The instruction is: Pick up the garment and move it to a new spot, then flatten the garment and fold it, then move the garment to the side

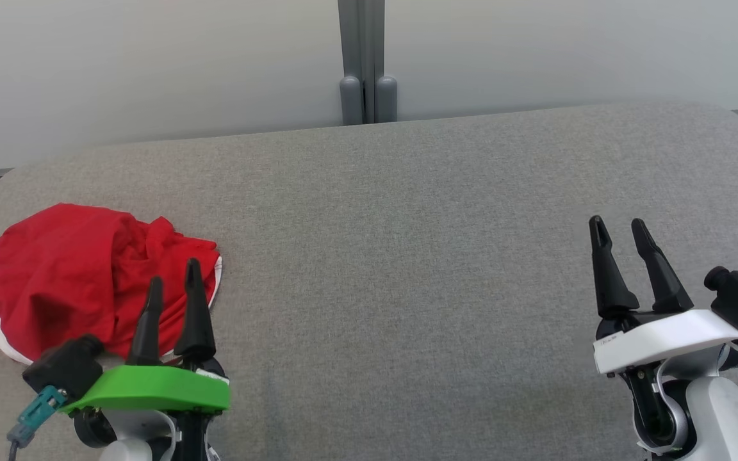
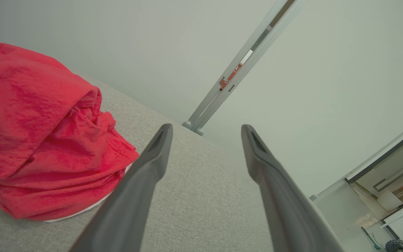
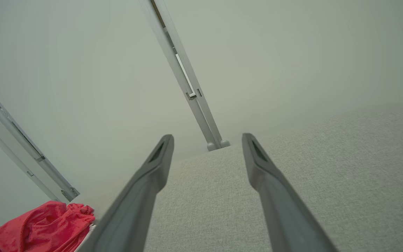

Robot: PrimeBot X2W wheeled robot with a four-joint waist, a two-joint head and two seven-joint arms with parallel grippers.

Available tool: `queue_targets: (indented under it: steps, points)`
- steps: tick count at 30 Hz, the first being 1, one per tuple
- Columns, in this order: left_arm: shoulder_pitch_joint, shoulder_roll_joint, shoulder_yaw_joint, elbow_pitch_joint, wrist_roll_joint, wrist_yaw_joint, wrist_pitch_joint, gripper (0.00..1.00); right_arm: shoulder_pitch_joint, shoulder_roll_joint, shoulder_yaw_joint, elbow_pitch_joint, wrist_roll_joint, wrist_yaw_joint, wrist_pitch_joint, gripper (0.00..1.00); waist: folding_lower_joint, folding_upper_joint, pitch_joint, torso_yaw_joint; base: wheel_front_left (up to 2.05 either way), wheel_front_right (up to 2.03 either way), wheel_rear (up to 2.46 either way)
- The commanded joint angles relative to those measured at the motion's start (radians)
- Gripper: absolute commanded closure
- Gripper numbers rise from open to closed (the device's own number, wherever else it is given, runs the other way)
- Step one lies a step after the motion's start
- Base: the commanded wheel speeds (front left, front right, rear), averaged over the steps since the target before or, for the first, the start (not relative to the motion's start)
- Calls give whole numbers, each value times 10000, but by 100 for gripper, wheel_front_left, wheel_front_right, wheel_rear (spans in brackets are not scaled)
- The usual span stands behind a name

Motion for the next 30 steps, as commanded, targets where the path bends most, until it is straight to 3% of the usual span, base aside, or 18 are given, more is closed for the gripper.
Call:
queue_targets:
  steps: [1, 19, 30]
  points:
    - [-5, 67, -144, -88, 481, 113, -105, 0, -20, -25, 55, -133, -419, 23, -120, 0, 0, -1, 1, -1, 0, 0, 0]
    - [228, 218, -1147, 1010, 2876, 796, -592, 0, 239, 73, 454, 356, -2863, 25, -613, 0, 0, -1, -48, -29, 0, 0, 0]
    - [207, 167, -1488, 1504, 3885, 889, -856, 0, 274, 222, 499, 577, -4271, 26, -882, 0, 0, -1, -79, -84, 0, 0, 0]
